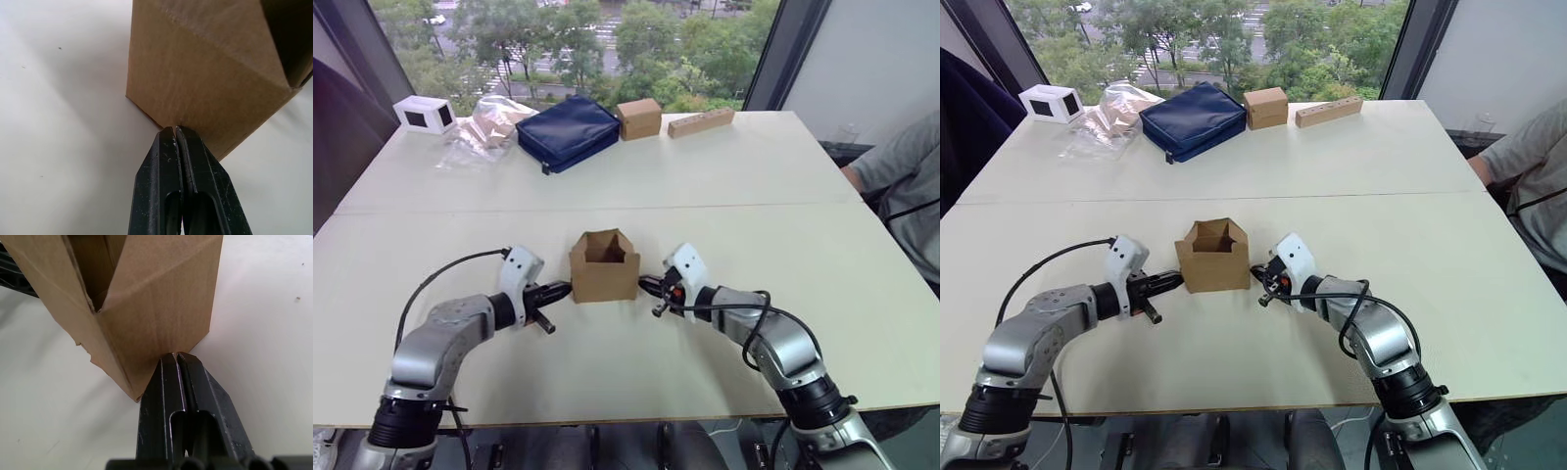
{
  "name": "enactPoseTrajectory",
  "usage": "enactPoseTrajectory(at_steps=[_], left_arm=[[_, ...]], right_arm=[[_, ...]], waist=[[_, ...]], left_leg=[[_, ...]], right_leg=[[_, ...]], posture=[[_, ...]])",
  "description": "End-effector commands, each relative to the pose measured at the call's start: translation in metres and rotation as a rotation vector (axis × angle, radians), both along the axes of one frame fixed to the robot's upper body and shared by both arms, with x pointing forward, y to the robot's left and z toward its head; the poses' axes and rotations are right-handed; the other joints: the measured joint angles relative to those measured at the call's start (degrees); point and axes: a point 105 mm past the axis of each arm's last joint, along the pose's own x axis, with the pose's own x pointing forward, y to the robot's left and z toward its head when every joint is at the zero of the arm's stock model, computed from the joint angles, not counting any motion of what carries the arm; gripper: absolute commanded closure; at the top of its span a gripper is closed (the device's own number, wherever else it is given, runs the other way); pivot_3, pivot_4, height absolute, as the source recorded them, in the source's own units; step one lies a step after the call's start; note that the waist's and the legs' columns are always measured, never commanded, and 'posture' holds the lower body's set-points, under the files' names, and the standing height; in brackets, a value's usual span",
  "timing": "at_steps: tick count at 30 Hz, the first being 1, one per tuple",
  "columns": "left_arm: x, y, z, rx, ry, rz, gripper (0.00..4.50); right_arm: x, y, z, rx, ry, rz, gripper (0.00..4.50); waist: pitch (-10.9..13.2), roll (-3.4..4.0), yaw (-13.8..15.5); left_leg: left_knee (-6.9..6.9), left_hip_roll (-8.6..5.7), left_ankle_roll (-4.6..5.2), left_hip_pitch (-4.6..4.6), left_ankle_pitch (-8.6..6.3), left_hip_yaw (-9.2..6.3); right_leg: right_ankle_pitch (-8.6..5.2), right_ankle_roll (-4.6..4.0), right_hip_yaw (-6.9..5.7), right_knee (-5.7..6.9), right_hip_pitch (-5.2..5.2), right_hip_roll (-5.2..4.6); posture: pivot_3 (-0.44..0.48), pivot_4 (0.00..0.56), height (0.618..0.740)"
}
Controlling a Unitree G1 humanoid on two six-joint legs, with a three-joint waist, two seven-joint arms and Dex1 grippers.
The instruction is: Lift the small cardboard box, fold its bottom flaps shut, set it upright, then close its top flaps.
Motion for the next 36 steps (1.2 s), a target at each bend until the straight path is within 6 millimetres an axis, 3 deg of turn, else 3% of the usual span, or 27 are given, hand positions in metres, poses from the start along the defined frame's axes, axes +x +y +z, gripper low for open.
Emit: enactPoseTrajectory(at_steps=[1,9,14,18,21,24,27,29,36], left_arm=[[-0.007,-0.014,0.003,-0.013,-0.017,-0.068,4.46],[-0.014,-0.021,0.000,-0.035,0.008,-0.100,4.46],[-0.005,-0.002,0.004,-0.009,-0.011,-0.041,4.46],[-0.008,0.020,0.029,-0.004,-0.007,-0.123,4.46],[-0.016,0.022,0.044,-0.004,0.016,-0.217,4.46],[-0.009,0.021,0.057,0.012,-0.020,-0.246,4.46],[0.002,0.007,0.077,-0.014,-0.091,-0.280,4.46],[0.004,-0.003,0.083,-0.028,-0.110,-0.317,4.46],[0.011,-0.024,0.075,0.013,-0.109,-0.441,4.46]], right_arm=[[-0.008,0.005,0.012,0.037,-0.029,0.026,4.50],[-0.019,-0.006,0.011,0.020,-0.011,0.007,4.50],[-0.025,-0.012,0.016,0.003,-0.018,0.013,4.50],[-0.034,-0.035,0.043,0.083,-0.014,0.011,4.50],[-0.046,-0.049,0.051,0.023,-0.015,0.088,4.50],[-0.038,-0.058,0.065,0.005,-0.055,0.093,4.50],[-0.021,-0.051,0.089,0.024,-0.145,0.111,4.50],[-0.015,-0.041,0.094,0.037,-0.164,0.145,4.50],[-0.004,-0.002,0.078,0.068,-0.159,0.247,4.50]], waist=[[0.00,0.00,-0.04],[0.00,0.00,-0.03],[0.00,0.00,-0.02],[0.01,0.00,0.00],[0.03,0.03,0.18],[0.03,0.03,0.00],[0.04,0.04,-0.10],[0.04,0.02,-0.11],[0.04,0.02,-0.14]], left_leg=[[0.00,0.00,0.00,0.00,0.00,0.00],[-0.01,0.00,0.00,0.00,0.00,-0.01],[-0.01,0.01,0.00,0.00,0.00,-0.01],[-0.01,0.02,0.00,0.00,0.00,-0.02],[-0.01,0.01,0.02,0.03,-0.01,-0.02],[-0.04,0.00,0.09,0.15,-0.05,-0.03],[-0.03,0.04,0.10,0.20,-0.05,-0.03],[-0.02,0.04,0.09,0.18,-0.05,-0.03],[-0.03,0.03,0.13,0.12,-0.07,-0.01]], right_leg=[[0.00,0.00,0.00,0.00,0.00,0.00],[0.00,0.00,0.00,-0.01,0.01,0.00],[0.00,0.00,0.00,-0.03,0.01,0.01],[0.00,0.00,-0.03,-0.06,0.02,0.03],[0.00,0.00,-0.04,-0.08,0.09,0.01],[-0.01,-0.01,-0.08,-0.20,0.29,0.00],[-0.01,-0.01,-0.09,-0.19,0.33,0.05],[-0.01,-0.01,-0.10,-0.17,0.31,0.09],[-0.01,-0.01,-0.06,-0.15,0.23,0.10]], posture=[[0.000,0.150,0.740],[0.000,0.150,0.740],[0.000,0.150,0.740],[0.000,0.150,0.740],[0.000,0.150,0.740],[0.000,0.150,0.740],[0.000,0.150,0.740],[0.000,0.150,0.740],[0.000,0.150,0.740]])
